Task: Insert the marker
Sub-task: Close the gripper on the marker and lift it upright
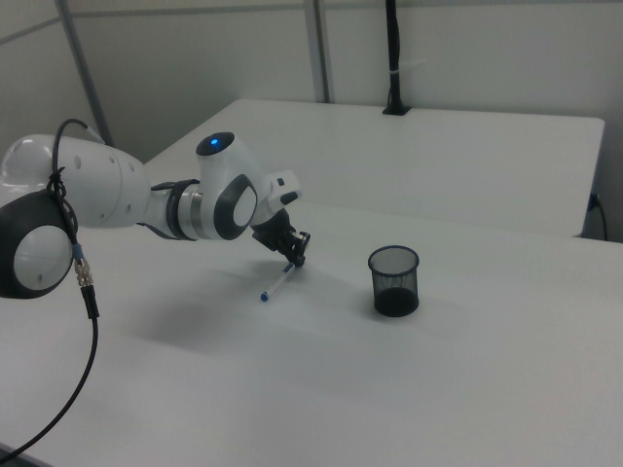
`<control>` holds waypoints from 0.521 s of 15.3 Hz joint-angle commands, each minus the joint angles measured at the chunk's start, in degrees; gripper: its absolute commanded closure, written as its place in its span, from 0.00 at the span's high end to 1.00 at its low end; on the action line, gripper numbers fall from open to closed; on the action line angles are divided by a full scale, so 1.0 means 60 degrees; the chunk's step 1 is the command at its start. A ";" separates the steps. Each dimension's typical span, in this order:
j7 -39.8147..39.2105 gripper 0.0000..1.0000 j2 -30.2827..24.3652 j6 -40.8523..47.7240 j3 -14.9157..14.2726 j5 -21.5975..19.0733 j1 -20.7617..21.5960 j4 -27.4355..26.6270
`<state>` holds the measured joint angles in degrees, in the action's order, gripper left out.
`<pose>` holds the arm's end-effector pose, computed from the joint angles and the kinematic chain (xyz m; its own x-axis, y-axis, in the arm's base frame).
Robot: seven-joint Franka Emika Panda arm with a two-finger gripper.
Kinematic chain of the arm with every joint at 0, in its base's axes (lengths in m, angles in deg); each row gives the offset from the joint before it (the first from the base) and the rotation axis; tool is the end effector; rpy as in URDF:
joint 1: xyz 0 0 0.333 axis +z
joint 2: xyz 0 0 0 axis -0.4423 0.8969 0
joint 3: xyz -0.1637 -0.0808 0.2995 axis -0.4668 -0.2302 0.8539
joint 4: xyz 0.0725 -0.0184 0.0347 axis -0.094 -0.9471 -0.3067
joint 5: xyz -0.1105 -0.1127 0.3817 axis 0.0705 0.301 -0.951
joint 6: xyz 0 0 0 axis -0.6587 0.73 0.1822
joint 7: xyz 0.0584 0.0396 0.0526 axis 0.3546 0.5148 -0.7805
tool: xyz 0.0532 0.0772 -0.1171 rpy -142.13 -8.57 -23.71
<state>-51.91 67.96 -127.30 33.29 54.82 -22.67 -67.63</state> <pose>0.7822 0.0163 0.2746 0.9254 0.0266 0.3781 -0.0091 -0.9957 0.0922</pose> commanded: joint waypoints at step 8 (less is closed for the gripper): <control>0.0399 0.12 -0.0693 -0.0130 -0.0291 0.0117 -0.0099 0.0459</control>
<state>-51.73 67.20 -127.57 32.94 54.83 -23.16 -64.42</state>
